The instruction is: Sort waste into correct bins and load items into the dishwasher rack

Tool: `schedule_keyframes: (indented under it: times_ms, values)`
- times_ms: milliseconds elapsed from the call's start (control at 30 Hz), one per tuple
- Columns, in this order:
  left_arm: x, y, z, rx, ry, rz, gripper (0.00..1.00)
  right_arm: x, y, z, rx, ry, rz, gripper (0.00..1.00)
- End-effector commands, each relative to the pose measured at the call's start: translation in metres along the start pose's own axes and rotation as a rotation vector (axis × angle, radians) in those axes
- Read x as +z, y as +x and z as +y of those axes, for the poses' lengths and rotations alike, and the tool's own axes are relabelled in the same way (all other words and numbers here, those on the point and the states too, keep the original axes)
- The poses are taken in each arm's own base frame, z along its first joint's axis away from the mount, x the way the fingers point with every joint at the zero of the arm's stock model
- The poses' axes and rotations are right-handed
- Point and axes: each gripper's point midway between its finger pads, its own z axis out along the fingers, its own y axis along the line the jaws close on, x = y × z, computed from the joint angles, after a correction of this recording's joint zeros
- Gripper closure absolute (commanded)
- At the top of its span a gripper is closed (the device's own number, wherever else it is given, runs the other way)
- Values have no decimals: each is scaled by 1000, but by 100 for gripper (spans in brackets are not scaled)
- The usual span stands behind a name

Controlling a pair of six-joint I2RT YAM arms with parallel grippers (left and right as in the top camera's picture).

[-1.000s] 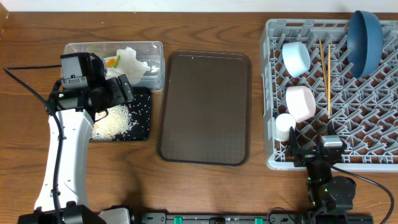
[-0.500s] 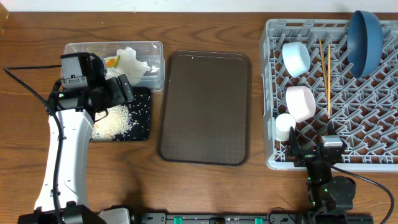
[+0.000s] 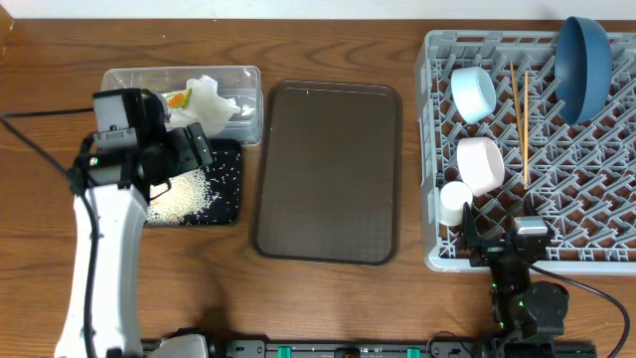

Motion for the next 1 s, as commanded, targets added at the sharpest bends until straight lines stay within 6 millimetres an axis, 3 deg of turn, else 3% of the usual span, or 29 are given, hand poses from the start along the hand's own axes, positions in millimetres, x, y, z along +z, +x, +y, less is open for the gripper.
schedule_keyframes:
  times_ms: [0,133,267,567,967]
  values:
    - [-18,-6,-10,77,27,-119,7,0,0,-1,14,8,-4,1]
    - [-28,-13,-27,169,94,-330,7,0,0,-1,14,8,-4,1]
    - [-37,-2,-35,212,154,-515,7,0,0,-1,14,8,-4,1]
    - [-47,51,-23,292,209,-796,7,0,0,-1,14,8,-4,1]
    - [-54,81,-11,348,199,-967,7,0,0,-1,14,8,-4,1]
